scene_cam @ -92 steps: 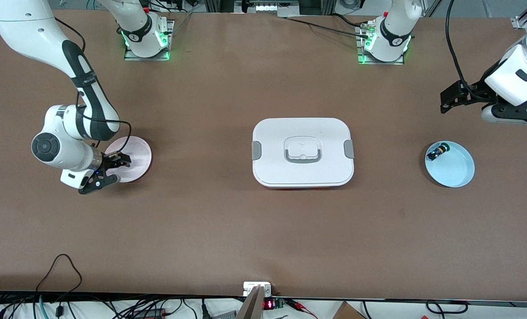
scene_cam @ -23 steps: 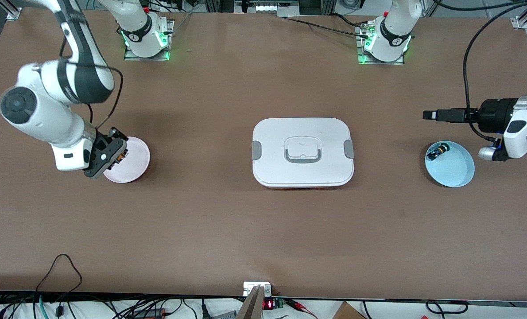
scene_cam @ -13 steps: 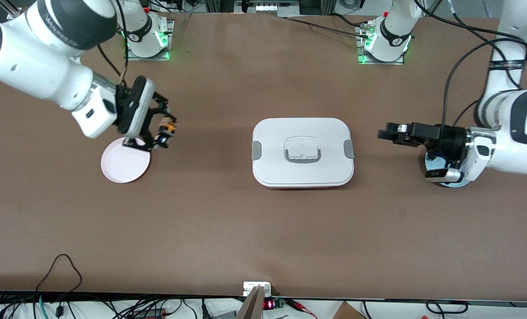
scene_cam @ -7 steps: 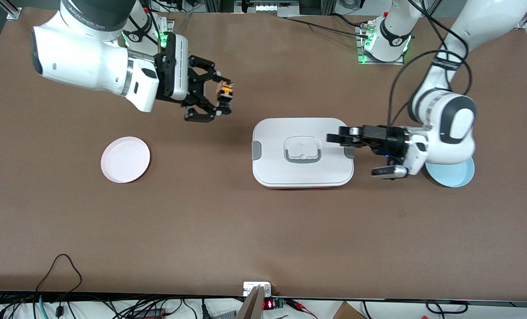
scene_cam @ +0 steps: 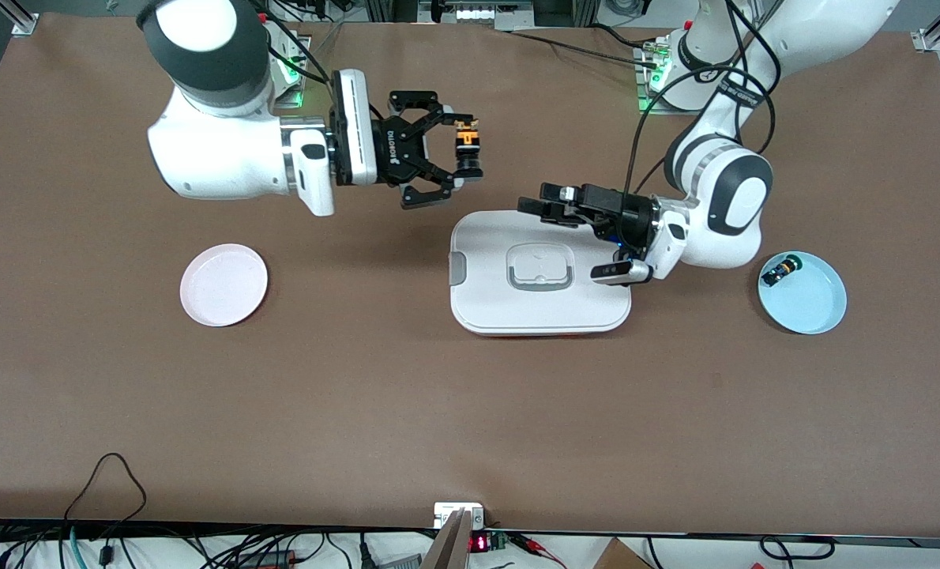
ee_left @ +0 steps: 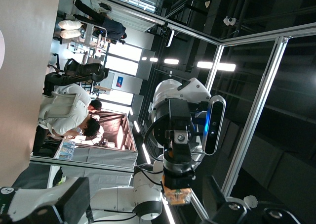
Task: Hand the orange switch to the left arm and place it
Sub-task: 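Carry the switch above the box toward the approaching left gripper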
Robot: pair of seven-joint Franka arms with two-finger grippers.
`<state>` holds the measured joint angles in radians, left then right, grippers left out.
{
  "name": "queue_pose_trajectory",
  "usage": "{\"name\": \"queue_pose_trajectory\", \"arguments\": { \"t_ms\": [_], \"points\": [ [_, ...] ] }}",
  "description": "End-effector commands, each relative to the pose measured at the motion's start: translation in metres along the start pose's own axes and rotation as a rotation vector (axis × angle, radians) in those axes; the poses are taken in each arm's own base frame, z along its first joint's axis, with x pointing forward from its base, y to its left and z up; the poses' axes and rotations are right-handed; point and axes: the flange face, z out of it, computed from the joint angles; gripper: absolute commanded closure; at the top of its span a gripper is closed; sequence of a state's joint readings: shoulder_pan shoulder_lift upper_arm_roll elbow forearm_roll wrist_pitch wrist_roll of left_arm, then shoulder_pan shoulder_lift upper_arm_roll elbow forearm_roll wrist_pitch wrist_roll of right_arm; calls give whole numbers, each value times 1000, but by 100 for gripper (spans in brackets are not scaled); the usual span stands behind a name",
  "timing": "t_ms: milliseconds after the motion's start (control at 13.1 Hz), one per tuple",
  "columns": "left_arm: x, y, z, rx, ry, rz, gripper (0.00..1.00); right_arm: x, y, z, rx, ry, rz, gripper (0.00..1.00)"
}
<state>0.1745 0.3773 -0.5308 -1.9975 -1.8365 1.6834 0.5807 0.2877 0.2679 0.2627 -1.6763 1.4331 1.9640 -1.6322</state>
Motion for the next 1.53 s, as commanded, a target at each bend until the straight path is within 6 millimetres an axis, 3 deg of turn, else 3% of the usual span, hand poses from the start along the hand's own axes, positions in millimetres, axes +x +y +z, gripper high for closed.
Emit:
{"name": "queue_pose_trajectory", "arguments": {
  "t_ms": [0,229,535,917,1451],
  "points": [
    [-38,13,24,23,63,25,0,3,0,10,17,76,-10,88],
    [-44,32,22,30,76,-34,0,-4,-1,11,66,81,3,88],
    [-72,61,31,86,96,-114,0,-5,-2,12,73,82,9,88],
    [-85,51,58,159,136,-120,0,-11,-2,8,88,84,18,88],
    [-86,55,71,150,153,-136,5,-17,2,4,54,97,54,88]
  ]
}}
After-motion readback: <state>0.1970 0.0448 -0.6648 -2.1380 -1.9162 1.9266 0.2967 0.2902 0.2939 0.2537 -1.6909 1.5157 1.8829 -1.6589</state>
